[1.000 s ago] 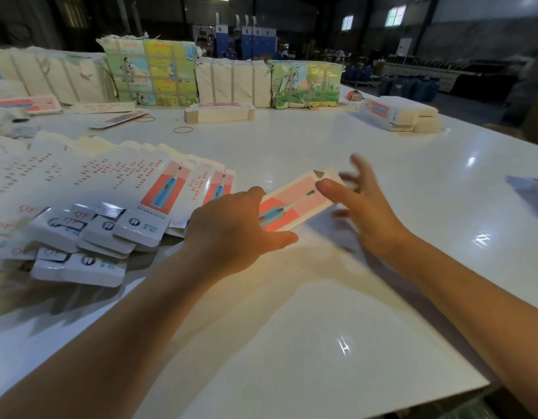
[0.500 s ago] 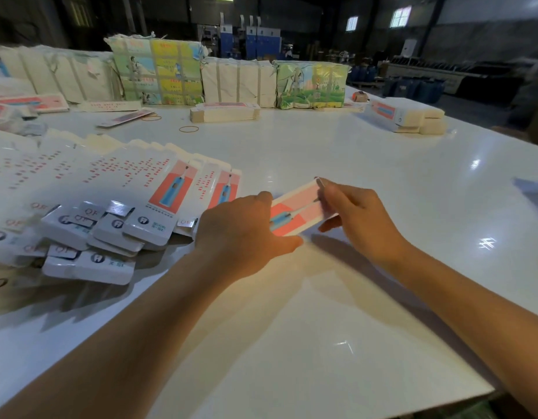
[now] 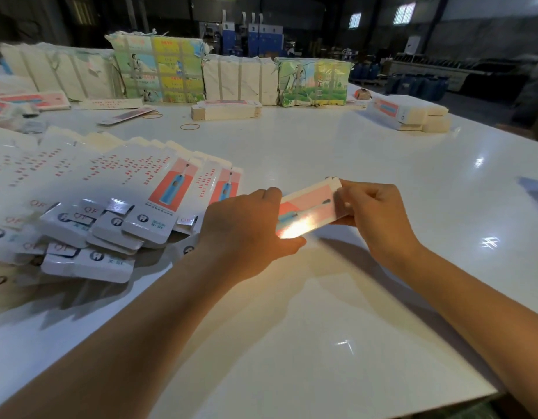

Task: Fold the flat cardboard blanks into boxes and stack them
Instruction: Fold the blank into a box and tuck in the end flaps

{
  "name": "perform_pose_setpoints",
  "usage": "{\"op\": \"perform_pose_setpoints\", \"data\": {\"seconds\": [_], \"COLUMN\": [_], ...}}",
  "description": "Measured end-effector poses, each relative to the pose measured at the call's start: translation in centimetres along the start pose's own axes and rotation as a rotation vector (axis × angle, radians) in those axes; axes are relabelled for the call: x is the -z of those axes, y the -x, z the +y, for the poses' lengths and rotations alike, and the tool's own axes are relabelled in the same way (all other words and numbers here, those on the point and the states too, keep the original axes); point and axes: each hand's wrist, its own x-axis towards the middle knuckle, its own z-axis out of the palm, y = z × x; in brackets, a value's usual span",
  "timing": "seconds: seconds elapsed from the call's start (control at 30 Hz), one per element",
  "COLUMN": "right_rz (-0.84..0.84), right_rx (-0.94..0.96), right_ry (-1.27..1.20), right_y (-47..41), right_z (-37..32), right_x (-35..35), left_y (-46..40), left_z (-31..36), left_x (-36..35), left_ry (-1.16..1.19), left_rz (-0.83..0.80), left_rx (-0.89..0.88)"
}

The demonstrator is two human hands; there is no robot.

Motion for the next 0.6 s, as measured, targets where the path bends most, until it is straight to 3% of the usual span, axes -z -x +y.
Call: {"op": "perform_pose_setpoints", "data": {"seconds": [0.17, 0.33, 0.47, 0.6], "right_rz": [0.037, -0.039, -0.044, -0.041], "right_rx": [0.243, 0.299, 0.261, 0.157], "right_ry": [0.295, 0.425, 0.418, 0.195], "right_y": [1.3, 2.4, 2.5, 2.0], "right_z": [-0.5, -0.5, -0.4, -0.8], "right_x": [-0.4, -1.9, -1.8, -1.4], "left_y": [0.0, 0.0, -0.1, 0.0], "left_z": [0.2, 0.6, 0.5, 0.0], "left_x": [-0.1, -0.3, -0.6, -0.6], "left_ry": [-0.014, 0.026, 0.109, 0.139], "left_rz": [0.057, 0.104, 0.040, 0.112], "left_rx": [-0.023, 0.025, 0.070, 0.086]}}
